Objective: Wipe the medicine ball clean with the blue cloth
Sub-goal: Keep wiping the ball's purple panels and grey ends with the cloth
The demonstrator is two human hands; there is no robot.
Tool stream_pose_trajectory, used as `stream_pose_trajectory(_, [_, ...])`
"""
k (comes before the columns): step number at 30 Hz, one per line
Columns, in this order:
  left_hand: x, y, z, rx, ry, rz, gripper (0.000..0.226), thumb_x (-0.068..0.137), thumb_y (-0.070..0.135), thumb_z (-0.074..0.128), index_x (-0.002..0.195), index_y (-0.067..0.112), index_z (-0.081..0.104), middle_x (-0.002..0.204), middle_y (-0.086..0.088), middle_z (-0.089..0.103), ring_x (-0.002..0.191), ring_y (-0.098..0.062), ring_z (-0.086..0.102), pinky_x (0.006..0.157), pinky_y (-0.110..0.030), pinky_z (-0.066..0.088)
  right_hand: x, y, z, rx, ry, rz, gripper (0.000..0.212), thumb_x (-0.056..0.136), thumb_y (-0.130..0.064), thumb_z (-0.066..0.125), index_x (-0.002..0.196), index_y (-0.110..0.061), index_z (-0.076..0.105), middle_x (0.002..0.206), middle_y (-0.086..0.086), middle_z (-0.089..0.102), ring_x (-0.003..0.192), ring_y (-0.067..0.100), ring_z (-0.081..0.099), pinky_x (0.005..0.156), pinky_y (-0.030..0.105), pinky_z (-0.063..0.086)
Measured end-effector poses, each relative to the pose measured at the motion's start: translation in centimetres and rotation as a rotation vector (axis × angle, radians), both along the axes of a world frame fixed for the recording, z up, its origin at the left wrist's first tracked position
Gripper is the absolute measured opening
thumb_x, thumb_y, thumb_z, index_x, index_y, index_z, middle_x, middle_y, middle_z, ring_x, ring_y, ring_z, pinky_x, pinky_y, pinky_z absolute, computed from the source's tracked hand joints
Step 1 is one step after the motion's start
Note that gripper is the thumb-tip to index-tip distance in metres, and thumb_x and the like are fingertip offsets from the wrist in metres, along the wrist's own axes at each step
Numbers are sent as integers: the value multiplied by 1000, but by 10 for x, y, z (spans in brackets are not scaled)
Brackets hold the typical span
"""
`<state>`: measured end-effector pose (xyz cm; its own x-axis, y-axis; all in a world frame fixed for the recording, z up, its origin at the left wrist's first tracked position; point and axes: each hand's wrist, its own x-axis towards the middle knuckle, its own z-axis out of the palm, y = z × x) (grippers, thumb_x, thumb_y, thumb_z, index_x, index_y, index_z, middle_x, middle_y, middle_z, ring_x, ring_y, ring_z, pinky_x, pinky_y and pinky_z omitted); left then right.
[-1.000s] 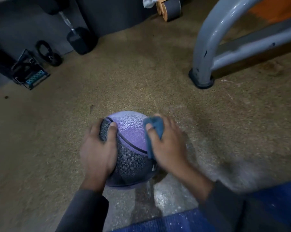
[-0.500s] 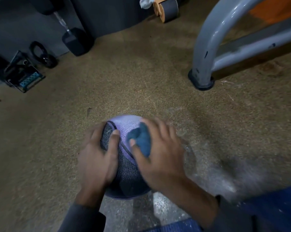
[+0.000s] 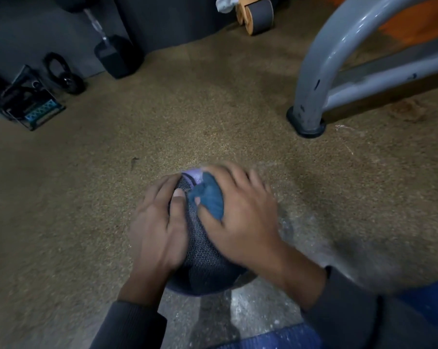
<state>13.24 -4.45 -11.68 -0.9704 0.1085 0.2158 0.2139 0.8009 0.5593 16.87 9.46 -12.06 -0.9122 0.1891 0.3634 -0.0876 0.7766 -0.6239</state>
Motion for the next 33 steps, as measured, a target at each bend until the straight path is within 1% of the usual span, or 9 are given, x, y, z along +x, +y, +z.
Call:
stream_pose_trajectory(4, [0, 0, 0, -4, 15, -1, 52, 94, 40, 32, 133, 23, 61, 138, 7, 57, 128, -16, 50, 110, -42, 35, -54, 25, -4, -137, -284, 23, 49, 88, -53, 46, 131, -31, 52, 128, -6, 59, 114, 26, 56, 96, 41, 45])
stream_pose_trajectory(7, [1, 0, 0, -19, 5, 24, 55, 94, 45, 30, 137, 25, 57, 143, 7, 55, 132, -19, 48, 112, -43, 35, -30, 19, -10, -59, -152, 13, 51, 88, -51, 43, 132, -28, 53, 133, -6, 56, 119, 23, 52, 99, 43, 43])
stream_pose_trajectory(10, [-7, -2, 1, -35, -70, 81, 62, 91, 52, 28, 144, 28, 48, 150, 6, 47, 138, -18, 42, 113, -36, 31, 31, 3, -16, 44, 24, 88, 55, 88, -50, 45, 136, -25, 49, 141, -4, 51, 119, 26, 50, 93, 46, 43])
stream_pose_trajectory(12, [-12, -4, 3, -26, -94, 54, 60, 90, 52, 30, 140, 27, 53, 146, 4, 52, 135, -17, 45, 110, -33, 33, 46, -1, -23, 110, 102, 162, 57, 86, -50, 48, 137, -26, 45, 143, -3, 49, 119, 29, 50, 90, 47, 43])
stream_pose_trajectory(15, [-10, -7, 4, -12, -81, -35, 55, 91, 49, 33, 135, 27, 57, 140, 5, 57, 131, -15, 48, 111, -36, 35, 8, 8, -9, 101, 57, 172, 54, 87, -52, 44, 134, -26, 50, 137, -5, 55, 116, 25, 52, 90, 45, 45])
stream_pose_trajectory(19, [-5, -1, 5, -68, -49, -57, 55, 92, 48, 30, 138, 29, 56, 143, 8, 55, 134, -14, 46, 113, -35, 32, -64, 24, 7, 41, -189, 191, 49, 91, -53, 45, 133, -28, 53, 132, -9, 58, 117, 22, 54, 96, 40, 43])
stream_pose_trajectory(25, [-17, 2, 7, -36, -126, 8, 61, 88, 48, 28, 139, 28, 55, 147, 6, 52, 135, -16, 44, 102, -22, 27, 36, 2, -11, 150, 11, 155, 56, 87, -51, 48, 137, -27, 48, 143, -5, 49, 121, 25, 48, 93, 46, 42])
stream_pose_trajectory(28, [-15, 1, 7, 5, -132, -19, 57, 87, 47, 32, 134, 31, 59, 143, 8, 55, 132, -13, 47, 99, -19, 27, 30, 6, -9, 119, 50, 182, 56, 86, -51, 46, 135, -26, 50, 140, -5, 52, 117, 25, 50, 89, 43, 43])
stream_pose_trajectory(33, [-9, 4, 7, -49, -102, -10, 57, 88, 49, 31, 135, 32, 59, 142, 9, 56, 132, -14, 47, 109, -30, 32, -62, 35, 1, -159, -276, 167, 32, 94, -47, 50, 119, -30, 60, 115, -8, 64, 106, 21, 60, 90, 38, 46])
